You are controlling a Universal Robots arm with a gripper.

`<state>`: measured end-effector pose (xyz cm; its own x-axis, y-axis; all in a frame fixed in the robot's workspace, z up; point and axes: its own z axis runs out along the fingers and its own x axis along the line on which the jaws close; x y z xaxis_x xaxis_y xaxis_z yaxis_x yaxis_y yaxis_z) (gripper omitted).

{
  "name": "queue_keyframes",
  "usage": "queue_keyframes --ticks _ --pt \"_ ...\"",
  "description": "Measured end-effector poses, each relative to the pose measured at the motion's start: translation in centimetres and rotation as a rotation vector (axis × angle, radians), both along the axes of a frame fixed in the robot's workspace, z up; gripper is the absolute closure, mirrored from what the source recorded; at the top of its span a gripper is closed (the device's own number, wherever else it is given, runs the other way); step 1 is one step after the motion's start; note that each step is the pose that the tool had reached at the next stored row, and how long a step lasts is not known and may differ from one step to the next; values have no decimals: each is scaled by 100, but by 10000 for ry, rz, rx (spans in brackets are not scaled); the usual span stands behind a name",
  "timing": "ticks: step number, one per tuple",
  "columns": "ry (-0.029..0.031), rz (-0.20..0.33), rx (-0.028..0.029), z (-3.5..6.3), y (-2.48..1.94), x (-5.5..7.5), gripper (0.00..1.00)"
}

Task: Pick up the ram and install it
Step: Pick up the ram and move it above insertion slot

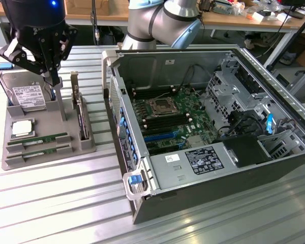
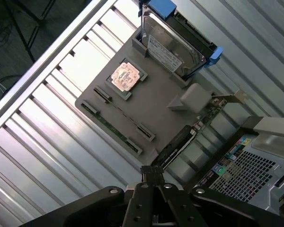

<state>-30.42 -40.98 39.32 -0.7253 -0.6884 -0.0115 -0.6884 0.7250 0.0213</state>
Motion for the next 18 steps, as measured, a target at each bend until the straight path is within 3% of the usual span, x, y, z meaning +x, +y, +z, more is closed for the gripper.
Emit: queue_keyframes --ticks 18 --pt "0 1124 -70 -2 0 0 90"
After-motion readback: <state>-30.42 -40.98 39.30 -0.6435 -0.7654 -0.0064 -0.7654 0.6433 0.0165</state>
